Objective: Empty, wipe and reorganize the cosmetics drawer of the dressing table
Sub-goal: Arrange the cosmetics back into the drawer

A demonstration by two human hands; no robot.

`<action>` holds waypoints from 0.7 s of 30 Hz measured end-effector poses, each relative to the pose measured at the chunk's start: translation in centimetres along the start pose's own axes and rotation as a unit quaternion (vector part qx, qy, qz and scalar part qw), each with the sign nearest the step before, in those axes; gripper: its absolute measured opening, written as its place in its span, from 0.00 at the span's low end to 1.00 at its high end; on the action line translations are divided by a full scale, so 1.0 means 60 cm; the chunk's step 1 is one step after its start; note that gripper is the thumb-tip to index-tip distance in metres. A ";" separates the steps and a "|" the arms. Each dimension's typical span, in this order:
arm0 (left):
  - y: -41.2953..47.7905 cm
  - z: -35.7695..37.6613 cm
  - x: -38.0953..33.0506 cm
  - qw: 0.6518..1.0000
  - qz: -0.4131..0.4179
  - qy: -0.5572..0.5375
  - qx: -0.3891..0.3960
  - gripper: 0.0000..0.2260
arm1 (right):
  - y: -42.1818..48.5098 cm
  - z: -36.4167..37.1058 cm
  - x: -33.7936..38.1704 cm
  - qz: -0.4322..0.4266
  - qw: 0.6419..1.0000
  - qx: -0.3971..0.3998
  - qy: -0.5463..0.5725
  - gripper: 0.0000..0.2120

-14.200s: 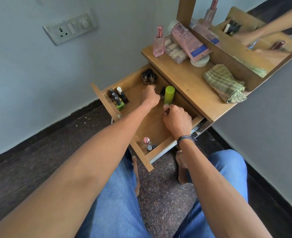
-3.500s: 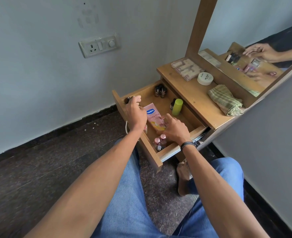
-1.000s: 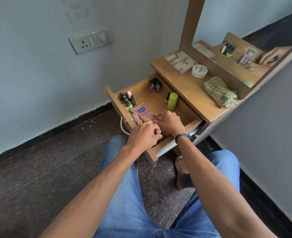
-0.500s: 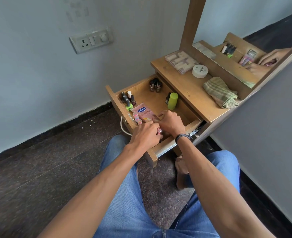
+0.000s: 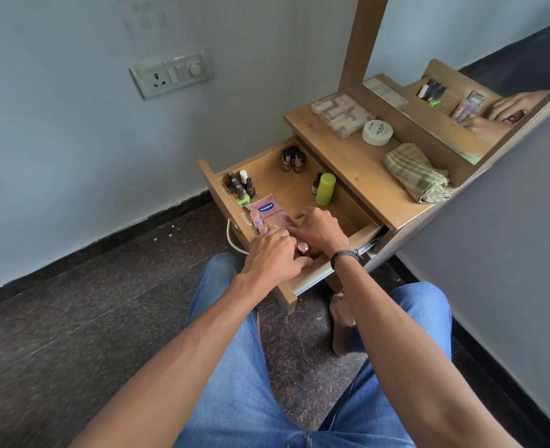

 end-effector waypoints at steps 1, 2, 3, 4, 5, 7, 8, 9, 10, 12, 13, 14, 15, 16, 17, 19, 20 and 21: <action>0.000 0.000 0.000 1.000 0.004 0.003 0.005 0.21 | 0.001 0.001 0.001 -0.007 1.000 0.004 -0.001 0.23; -0.001 0.000 -0.001 1.000 0.007 0.006 0.010 0.21 | 0.001 0.003 0.003 -0.014 1.000 0.009 -0.002 0.22; -0.002 0.000 -0.001 1.000 0.009 0.009 0.015 0.21 | 0.000 0.003 0.005 -0.021 1.000 0.014 -0.004 0.21; -0.002 0.000 -0.002 1.000 0.009 0.011 0.020 0.22 | -0.001 0.003 0.006 -0.027 0.999 0.017 -0.008 0.20; -0.002 -0.001 -0.003 1.000 0.011 0.014 0.022 0.22 | -0.002 0.003 0.008 -0.033 0.999 0.020 -0.013 0.20; -0.002 -0.004 -0.004 0.999 0.014 0.016 0.029 0.23 | -0.003 0.003 0.009 -0.043 0.999 0.025 -0.022 0.20; -0.002 -0.006 -0.004 0.999 0.016 0.016 0.036 0.24 | -0.002 0.004 0.008 -0.045 0.998 0.027 -0.022 0.19; -0.002 -0.008 -0.004 0.999 0.016 0.013 0.044 0.25 | -0.002 0.004 0.008 -0.047 0.998 0.028 -0.022 0.19; -0.002 -0.010 -0.003 0.999 0.015 0.008 0.052 0.26 | -0.002 0.004 0.008 -0.048 0.998 0.026 -0.023 0.19; -0.003 -0.019 0.000 0.998 0.004 -0.012 0.063 0.26 | -0.002 0.002 0.008 -0.052 0.998 0.023 -0.029 0.19; -0.002 -0.026 0.003 0.998 -0.003 -0.025 0.065 0.25 | -0.002 0.003 0.009 -0.053 0.998 0.024 -0.032 0.19; -0.002 -0.034 0.005 0.997 -0.009 -0.037 0.065 0.23 | -0.002 0.003 0.009 -0.054 0.998 0.025 -0.034 0.18; -0.001 -0.041 0.007 0.997 -0.015 -0.047 0.065 0.23 | -0.002 0.004 0.010 -0.056 0.997 0.027 -0.035 0.18; -0.001 -0.049 0.010 0.996 -0.022 -0.057 0.067 0.24 | -0.003 0.004 0.011 -0.059 0.997 0.028 -0.035 0.18; 0.000 -0.055 0.014 0.995 -0.029 -0.068 0.068 0.25 | -0.005 0.003 0.013 -0.062 0.997 0.028 -0.035 0.18; 0.000 -0.064 0.024 0.993 -0.042 -0.085 0.066 0.23 | -0.006 0.003 0.016 -0.069 0.997 0.027 -0.031 0.19; 0.001 -0.067 0.029 0.993 -0.049 -0.091 0.064 0.21 | -0.008 0.002 0.016 -0.069 0.997 0.028 -0.030 0.19; 0.002 -0.068 0.034 0.992 -0.056 -0.096 0.063 0.19 | -0.009 0.003 0.017 -0.068 0.997 0.029 -0.029 0.18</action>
Point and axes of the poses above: each hand's wrist, its own y-axis towards the middle knuckle, its own z-axis out of the palm, x = y × z, the point moved 5 cm from there along y, towards the middle knuckle, and after that the axes turned 7 degrees about -y, right-handed, at the moved point
